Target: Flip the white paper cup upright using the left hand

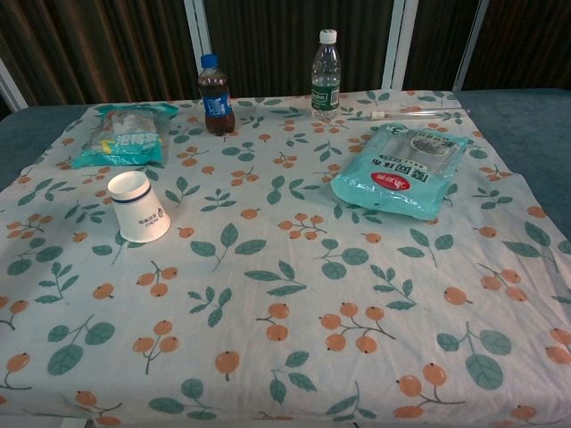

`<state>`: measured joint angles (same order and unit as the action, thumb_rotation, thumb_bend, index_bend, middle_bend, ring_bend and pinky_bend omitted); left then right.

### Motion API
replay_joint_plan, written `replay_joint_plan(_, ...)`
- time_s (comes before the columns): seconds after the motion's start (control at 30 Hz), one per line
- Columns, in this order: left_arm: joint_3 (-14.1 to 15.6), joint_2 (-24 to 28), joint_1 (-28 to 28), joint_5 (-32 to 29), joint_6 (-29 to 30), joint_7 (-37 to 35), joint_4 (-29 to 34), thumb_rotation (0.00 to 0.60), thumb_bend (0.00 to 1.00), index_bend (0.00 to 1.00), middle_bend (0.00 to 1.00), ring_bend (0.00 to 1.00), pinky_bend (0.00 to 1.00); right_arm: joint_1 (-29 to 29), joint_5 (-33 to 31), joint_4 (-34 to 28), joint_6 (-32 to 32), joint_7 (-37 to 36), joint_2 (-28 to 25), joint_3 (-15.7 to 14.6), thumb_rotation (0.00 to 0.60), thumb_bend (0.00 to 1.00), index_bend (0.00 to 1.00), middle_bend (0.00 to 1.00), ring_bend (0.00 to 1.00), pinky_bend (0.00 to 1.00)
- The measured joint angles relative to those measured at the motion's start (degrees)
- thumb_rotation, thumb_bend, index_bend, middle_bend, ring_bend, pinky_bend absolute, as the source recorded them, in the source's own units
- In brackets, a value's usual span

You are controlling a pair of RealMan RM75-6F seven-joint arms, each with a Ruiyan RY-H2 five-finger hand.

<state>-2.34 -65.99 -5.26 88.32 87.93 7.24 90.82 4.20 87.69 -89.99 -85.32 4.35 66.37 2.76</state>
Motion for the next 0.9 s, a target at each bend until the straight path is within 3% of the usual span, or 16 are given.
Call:
replay_joint_plan(0.6, -0.4, 1.2, -2.9, 1.1, -3.4, 4.2, 2.9, 0.6, 0.33, 0.0, 0.0, 0.0, 0.0, -0.5, -1.5, 0.7, -0.1, -1.2, -0.6, 0.4, 0.541, 0.09, 0.0, 0.0, 0.0, 0.0)
replay_joint_plan(0.9, -3.6, 1.7, -12.5, 1.4, -15.2, 15.2, 9.0, 0.6, 0.33, 0.0, 0.0, 0.0, 0.0, -0.8, -1.7, 0.6, -0.6, -1.3, -1.3, 0.7, 0.541, 0.09, 0.0, 0.0, 0.0, 0.0)
